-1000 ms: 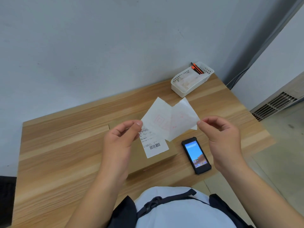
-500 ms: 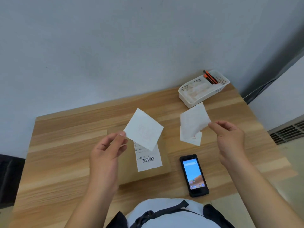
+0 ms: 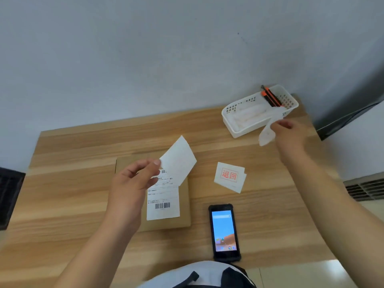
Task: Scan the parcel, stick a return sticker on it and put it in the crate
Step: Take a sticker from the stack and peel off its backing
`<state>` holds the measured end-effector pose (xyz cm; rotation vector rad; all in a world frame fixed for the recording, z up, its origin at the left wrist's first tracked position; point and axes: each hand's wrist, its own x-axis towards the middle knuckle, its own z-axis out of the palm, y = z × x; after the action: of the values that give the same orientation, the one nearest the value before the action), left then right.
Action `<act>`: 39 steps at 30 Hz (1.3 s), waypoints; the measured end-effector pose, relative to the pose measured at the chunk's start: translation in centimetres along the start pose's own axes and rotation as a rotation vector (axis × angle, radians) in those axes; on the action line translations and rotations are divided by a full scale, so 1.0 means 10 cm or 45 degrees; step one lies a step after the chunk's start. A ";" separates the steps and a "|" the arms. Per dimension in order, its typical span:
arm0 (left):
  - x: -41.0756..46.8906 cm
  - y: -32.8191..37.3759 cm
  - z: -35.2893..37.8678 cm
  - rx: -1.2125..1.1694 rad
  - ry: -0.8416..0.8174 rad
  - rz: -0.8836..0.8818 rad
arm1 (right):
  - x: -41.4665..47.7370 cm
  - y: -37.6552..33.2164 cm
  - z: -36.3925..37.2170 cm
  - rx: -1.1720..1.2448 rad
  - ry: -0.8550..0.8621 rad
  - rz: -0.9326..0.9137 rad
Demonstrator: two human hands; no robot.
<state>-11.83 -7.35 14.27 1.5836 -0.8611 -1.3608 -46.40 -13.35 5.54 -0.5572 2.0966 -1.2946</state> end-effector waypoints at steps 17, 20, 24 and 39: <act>-0.18 -0.28 0.01 0.003 0.188 -0.062 | 1.10 0.31 0.28 -0.865 -0.008 -0.521; -0.18 -0.30 -0.01 -0.002 0.174 -0.047 | 0.80 0.43 0.36 -0.667 -0.011 -0.400; -0.15 -0.34 -0.06 0.017 0.183 -0.011 | 0.05 0.51 0.36 -0.219 -0.064 -0.226; -0.39 -0.63 -0.04 0.582 0.318 0.437 | -2.13 0.08 0.27 0.343 -0.865 0.732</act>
<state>-12.31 -1.26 10.03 1.7927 -1.2789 -0.7363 -29.12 -1.36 9.72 -0.1995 1.3463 -0.8633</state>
